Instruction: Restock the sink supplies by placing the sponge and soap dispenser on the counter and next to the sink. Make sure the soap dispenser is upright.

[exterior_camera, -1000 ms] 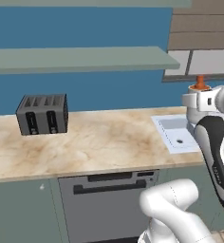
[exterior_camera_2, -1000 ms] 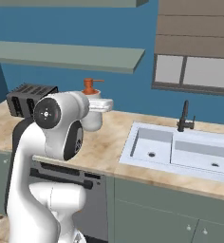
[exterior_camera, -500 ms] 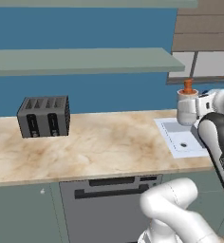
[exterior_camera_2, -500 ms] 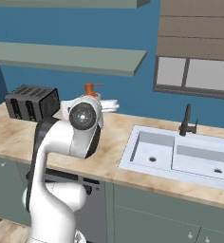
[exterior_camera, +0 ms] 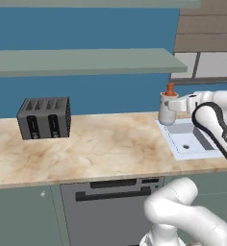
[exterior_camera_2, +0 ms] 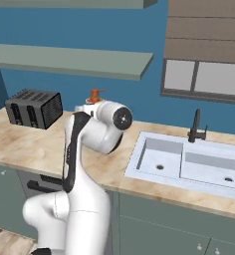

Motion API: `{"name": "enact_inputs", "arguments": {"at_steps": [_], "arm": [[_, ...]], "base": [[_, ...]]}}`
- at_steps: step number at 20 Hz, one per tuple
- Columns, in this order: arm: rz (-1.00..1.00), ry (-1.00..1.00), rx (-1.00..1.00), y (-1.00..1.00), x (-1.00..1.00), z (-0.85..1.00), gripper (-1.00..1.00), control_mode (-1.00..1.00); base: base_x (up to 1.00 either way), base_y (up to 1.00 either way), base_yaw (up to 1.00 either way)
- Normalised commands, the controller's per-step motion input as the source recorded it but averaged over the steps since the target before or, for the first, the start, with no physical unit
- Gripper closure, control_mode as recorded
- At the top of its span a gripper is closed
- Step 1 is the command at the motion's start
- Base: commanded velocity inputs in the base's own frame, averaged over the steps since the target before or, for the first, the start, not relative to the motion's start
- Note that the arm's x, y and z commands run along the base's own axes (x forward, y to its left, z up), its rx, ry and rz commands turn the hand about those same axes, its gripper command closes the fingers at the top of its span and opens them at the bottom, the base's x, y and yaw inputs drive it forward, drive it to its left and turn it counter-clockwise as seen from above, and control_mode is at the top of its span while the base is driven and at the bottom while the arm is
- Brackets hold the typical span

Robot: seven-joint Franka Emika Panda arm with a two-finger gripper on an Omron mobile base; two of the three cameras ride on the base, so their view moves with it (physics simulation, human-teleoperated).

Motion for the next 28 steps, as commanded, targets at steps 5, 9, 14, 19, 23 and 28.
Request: {"name": "enact_inputs", "arguments": {"at_steps": [5,9,14,19,23,28], "arm": [[0.12,0.00,0.00,0.00,0.28,-0.23,1.00,-1.00],[0.02,0.00,0.00,0.00,0.51,-0.50,1.00,-1.00],[0.05,0.00,0.00,0.00,0.48,-0.57,1.00,-1.00],[0.06,0.00,0.00,-0.03,0.45,-0.18,1.00,-1.00],[0.07,0.00,0.00,-0.03,0.49,-0.18,1.00,-1.00],[0.10,0.00,0.00,-0.01,0.45,-0.29,1.00,-1.00]], "base": [[0.00,0.00,0.00],[0.00,0.00,0.00],[0.00,0.00,0.00],[0.00,0.00,0.00],[0.00,0.00,0.00],[0.00,0.00,0.00]]}}
